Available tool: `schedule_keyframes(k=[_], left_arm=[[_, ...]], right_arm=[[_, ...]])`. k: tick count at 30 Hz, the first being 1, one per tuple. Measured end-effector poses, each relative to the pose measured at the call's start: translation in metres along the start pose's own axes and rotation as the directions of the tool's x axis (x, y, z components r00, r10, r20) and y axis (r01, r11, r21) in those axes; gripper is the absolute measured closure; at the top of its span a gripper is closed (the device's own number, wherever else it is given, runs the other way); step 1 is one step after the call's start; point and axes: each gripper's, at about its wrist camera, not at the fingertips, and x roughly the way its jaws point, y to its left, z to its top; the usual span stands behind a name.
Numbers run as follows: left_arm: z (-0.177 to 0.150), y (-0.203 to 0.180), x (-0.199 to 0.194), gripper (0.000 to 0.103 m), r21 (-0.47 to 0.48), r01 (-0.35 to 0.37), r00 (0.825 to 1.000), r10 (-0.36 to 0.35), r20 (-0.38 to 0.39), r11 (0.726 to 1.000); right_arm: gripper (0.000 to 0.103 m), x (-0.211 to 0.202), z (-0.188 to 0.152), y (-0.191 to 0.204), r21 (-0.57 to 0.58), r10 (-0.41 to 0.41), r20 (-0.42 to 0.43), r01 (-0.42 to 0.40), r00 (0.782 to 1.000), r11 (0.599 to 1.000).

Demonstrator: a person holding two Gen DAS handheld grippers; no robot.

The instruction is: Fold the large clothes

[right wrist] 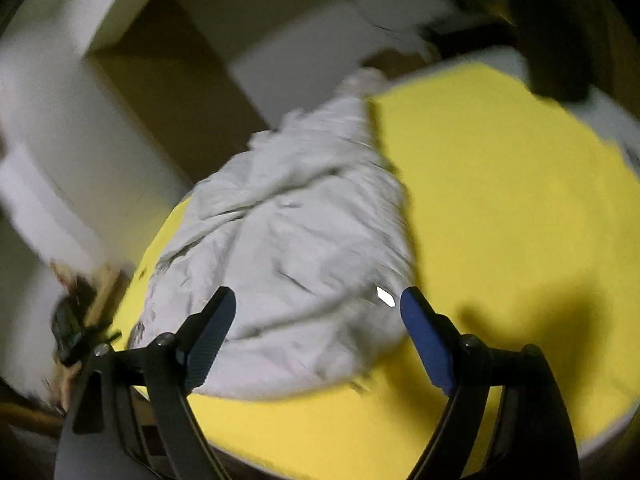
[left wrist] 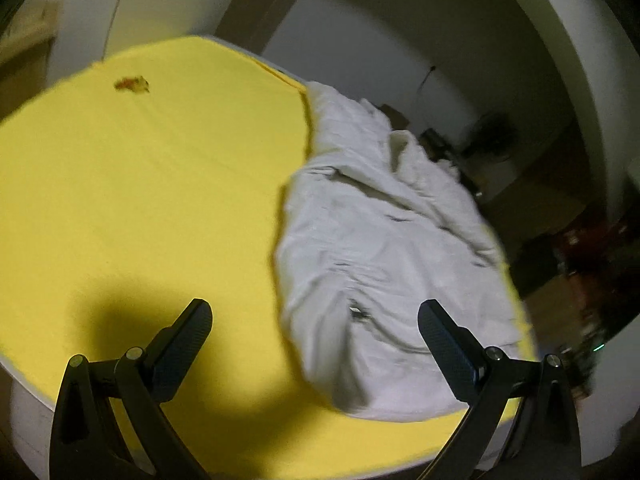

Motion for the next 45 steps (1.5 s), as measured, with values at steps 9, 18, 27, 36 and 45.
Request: schedule_keyframes(k=[9, 18, 27, 36, 45], left_arm=[[-0.004, -0.001, 0.053, 0.0, -0.223, 0.118, 0.965, -0.165, -0.203, 0.968], [-0.003, -0.007, 0.088, 0.0, -0.319, 0.143, 0.924, -0.242, -0.298, 0.937], [0.01, -0.005, 0.108, 0.0, -0.356, 0.217, 0.889, -0.335, -0.311, 0.909], [0.016, -0.007, 0.118, 0.001, -0.397, 0.334, 0.844, -0.459, -0.278, 0.855], [0.017, 0.001, 0.118, 0.0, -0.486, 0.411, 0.803, -0.559, -0.208, 0.771]], right_arm=[[0.019, 0.001, -0.021, -0.024, 0.062, 0.033, -0.022, -0.032, 0.999, 0.998], [0.019, -0.009, -0.024, -0.03, 0.039, 0.016, -0.028, -0.015, 0.999, 0.999], [0.019, 0.029, -0.004, -0.046, 0.16, -0.011, -0.117, 0.03, 0.993, 0.987], [0.019, 0.081, -0.002, -0.051, 0.348, 0.217, -0.201, -0.137, 0.955, 0.927], [0.029, 0.104, 0.003, -0.04, 0.378, 0.254, -0.227, -0.156, 0.94, 0.913]])
